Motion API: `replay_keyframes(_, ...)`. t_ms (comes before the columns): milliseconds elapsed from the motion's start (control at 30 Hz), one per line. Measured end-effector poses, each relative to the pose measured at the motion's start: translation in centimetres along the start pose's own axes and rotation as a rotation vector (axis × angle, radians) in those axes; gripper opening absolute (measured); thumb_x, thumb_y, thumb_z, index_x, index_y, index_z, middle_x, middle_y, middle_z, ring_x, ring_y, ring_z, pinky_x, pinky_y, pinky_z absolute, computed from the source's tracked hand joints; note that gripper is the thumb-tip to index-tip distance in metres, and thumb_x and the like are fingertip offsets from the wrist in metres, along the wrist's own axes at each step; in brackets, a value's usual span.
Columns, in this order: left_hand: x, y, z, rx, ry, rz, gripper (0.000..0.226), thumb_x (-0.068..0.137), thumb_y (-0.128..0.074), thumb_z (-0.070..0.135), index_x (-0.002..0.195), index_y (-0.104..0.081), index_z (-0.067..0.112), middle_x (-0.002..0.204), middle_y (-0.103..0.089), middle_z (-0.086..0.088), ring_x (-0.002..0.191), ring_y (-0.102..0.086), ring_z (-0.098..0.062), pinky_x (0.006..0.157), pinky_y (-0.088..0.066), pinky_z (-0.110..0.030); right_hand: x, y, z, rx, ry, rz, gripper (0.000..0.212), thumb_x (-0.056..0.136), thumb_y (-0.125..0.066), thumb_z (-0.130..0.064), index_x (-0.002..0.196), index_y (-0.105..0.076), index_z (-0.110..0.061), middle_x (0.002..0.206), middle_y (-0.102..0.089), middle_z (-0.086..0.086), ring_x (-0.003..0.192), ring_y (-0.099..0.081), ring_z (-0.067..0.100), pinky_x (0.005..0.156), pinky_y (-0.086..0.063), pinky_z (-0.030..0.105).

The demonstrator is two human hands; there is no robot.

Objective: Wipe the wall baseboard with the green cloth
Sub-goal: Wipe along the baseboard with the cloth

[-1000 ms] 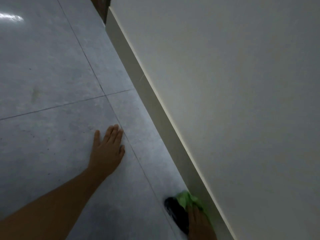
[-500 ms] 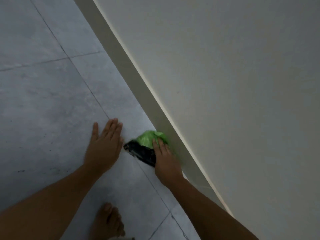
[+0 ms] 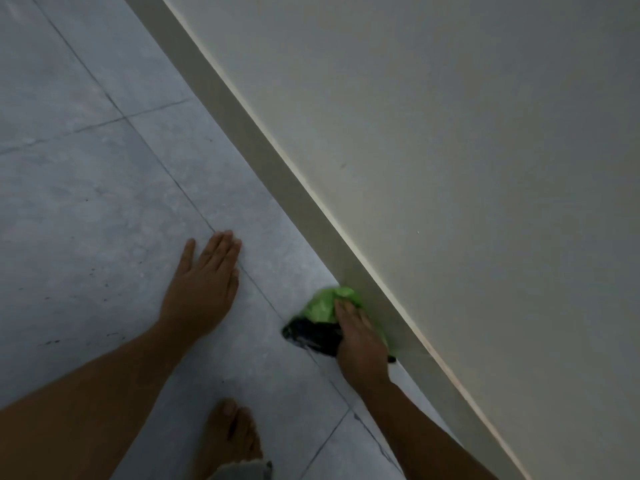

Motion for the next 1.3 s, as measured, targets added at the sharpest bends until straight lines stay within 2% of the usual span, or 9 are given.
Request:
replay_keyframes(133, 0.1, 0.1, -0.7, 0.021, -0.010, 0.011, 0.056, 0.095, -0.022, 0.028, 0.139, -0.039, 0.000, 0.147, -0.038, -0.017, 0.138, -0.031, -0.025, 0.115, -0.007, -0.049, 9.3, -2.7, -6.1, 0.024, 0.015, -0.200, 0.067, 0.083, -0.048, 0.000, 0.146, -0.027, -0.011, 0.153, -0.029, 0.009, 0.135, -0.029, 0.029, 0.109, -0.027, 0.037)
replay_keyframes(367, 0.8, 0.5, -1.1, 0.018, -0.031, 0.032, 0.055, 0.095, -0.022, 0.029, 0.139, -0.039, 0.000, 0.146, -0.038, -0.016, 0.138, -0.031, -0.024, 0.114, -0.008, -0.047, 7.1, 3.1, -3.2, -0.411, 0.268, 0.055, 0.034, 0.068, -0.064, -0.010, 0.101, -0.067, -0.017, 0.106, -0.064, 0.006, 0.078, -0.056, 0.026, 0.066, -0.040, 0.032)
replay_keyframes(600, 0.1, 0.0, -0.8, -0.023, -0.053, 0.017, 0.055, 0.093, -0.024, 0.028, 0.138, -0.042, 0.000, 0.145, -0.040, -0.017, 0.136, -0.035, -0.026, 0.114, -0.007, -0.047, -9.7, 6.3, 10.9, -0.929, 0.350, -0.402, 0.028, 0.060, -0.049, -0.010, 0.069, -0.076, -0.007, 0.087, -0.065, 0.009, 0.080, -0.041, 0.027, 0.068, -0.046, 0.038)
replay_keyframes(667, 0.4, 0.1, -1.4, -0.032, -0.031, 0.028, 0.055, 0.093, -0.025, 0.028, 0.138, -0.042, 0.001, 0.146, -0.040, -0.016, 0.136, -0.035, -0.026, 0.114, -0.007, -0.047, -10.2, 6.2, 11.6, -0.895, 0.308, -0.459, 0.040, 0.064, -0.040, -0.010, 0.078, -0.077, -0.011, 0.081, -0.070, 0.003, 0.078, -0.042, 0.024, 0.060, -0.052, 0.032)
replay_keyframes(800, 0.6, -0.1, -0.8, -0.031, -0.038, 0.016, 0.056, 0.092, -0.025, 0.028, 0.139, -0.041, 0.002, 0.147, -0.039, -0.016, 0.137, -0.033, -0.026, 0.114, -0.010, -0.049, -4.9, 4.8, 9.1, -0.879, 0.453, -0.381, 0.053, 0.059, -0.076, -0.010, 0.109, -0.064, 0.002, 0.103, -0.069, 0.014, 0.082, -0.061, 0.031, 0.070, -0.053, 0.039)
replay_keyframes(933, 0.0, -0.3, -1.2, -0.040, -0.045, -0.021, 0.055, 0.093, -0.026, 0.028, 0.137, -0.043, 0.001, 0.145, -0.042, -0.017, 0.136, -0.036, -0.026, 0.114, -0.006, -0.044, 1.2, 1.9, 3.2, -0.861, 0.390, -0.393, 0.074, 0.061, -0.080, -0.027, 0.125, -0.054, -0.001, 0.126, -0.059, 0.015, 0.104, -0.057, 0.031, 0.090, -0.048, 0.042)
replay_keyframes(1100, -0.1, 1.1, -3.3, 0.001, -0.141, -0.077, 0.058, 0.099, -0.014, 0.034, 0.135, -0.045, 0.001, 0.141, -0.047, -0.016, 0.131, -0.042, -0.026, 0.114, -0.004, -0.036, -7.5, 1.1, 10.1, -1.066, 0.397, -0.444, 0.050, 0.091, -0.034, 0.000, 0.140, -0.025, 0.003, 0.151, -0.024, 0.020, 0.142, 0.003, 0.038, 0.118, -0.010, 0.042)
replay_keyframes(1200, 0.3, 2.0, -5.0, 0.005, -0.061, -0.053, 0.062, 0.099, -0.011, 0.037, 0.135, -0.044, -0.001, 0.142, -0.045, -0.019, 0.133, -0.039, -0.028, 0.115, 0.000, -0.040, -10.3, 3.4, 13.4, -0.929, 0.321, -0.412, 0.050, 0.102, -0.014, -0.024, 0.149, -0.011, -0.007, 0.159, 0.000, 0.007, 0.145, -0.001, 0.020, 0.117, -0.008, 0.030)
replay_keyframes(1300, 1.9, 3.2, -6.5, 0.010, 0.032, -0.004, 0.060, 0.095, -0.023, 0.036, 0.135, -0.043, -0.003, 0.143, -0.041, -0.022, 0.134, -0.036, -0.032, 0.114, 0.005, -0.044, -8.6, 4.3, 12.3, -0.925, 0.390, -0.262, 0.048, 0.103, -0.013, -0.027, 0.137, -0.038, -0.005, 0.159, -0.005, 0.003, 0.142, -0.020, 0.017, 0.117, -0.007, 0.029)
Point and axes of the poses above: each hand's wrist, its own x-axis towards the middle knuckle, its own y-axis out of the back of the hand, z = x × y, the point moved 2 cm from there along x, towards the middle knuckle
